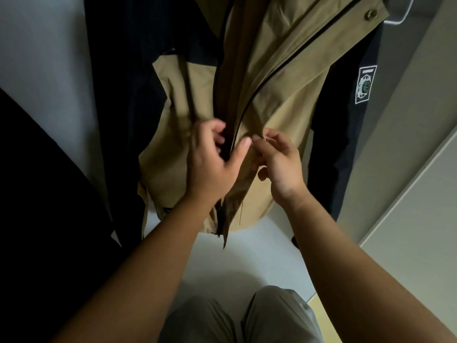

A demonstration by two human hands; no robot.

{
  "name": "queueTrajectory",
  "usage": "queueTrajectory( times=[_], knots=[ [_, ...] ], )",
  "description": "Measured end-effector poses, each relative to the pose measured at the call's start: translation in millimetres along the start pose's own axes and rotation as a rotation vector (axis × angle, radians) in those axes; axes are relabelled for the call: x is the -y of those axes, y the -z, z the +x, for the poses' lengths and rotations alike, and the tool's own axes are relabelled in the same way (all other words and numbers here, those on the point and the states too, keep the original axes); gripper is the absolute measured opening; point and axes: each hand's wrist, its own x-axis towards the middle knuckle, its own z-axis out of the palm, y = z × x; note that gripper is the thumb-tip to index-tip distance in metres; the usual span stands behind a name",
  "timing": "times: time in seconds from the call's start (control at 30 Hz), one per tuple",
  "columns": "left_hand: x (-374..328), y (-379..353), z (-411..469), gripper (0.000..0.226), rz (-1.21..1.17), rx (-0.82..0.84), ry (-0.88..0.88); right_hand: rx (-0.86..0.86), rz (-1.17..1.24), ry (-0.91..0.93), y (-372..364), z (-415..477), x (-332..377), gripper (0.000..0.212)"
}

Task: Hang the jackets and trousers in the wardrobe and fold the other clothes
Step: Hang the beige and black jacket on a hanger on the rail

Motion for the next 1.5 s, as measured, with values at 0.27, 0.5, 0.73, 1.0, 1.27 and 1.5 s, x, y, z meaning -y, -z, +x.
queueTrajectory(
  times=[0.27, 0.5, 0.73, 1.0, 1.27, 1.5],
  knots=[
    [-46, -4, 81, 0.044, 0.005, 0.044, -0.182, -0.153, 0.02, 0.229, -16, 23, 54, 0.024],
    [-58, 4, 101, 0.026, 0.073, -0.031, -0.213, -0.251, -0.086, 0.292, -19, 32, 71, 0.028],
    [-63, 8, 97, 0.021, 0.062, -0.077, -0.193, -0.281, -0.015, 0.453, -16, 22, 88, 0.043],
    [-72, 14, 103, 0.024, -0.063, 0.045, -0.022, -0.481, -0.056, 0.432, -28, 37, 111, 0.024],
    [-90, 15, 104, 0.023, -0.241, 0.199, 0.078, -0.426, -0.038, 0.432, -22, 62, 122, 0.034],
    [-118, 12, 140, 0.037, 0.014, 0.035, -0.263, -0.307, -0.278, 0.663, -29, 70, 139, 0.027]
  ],
)
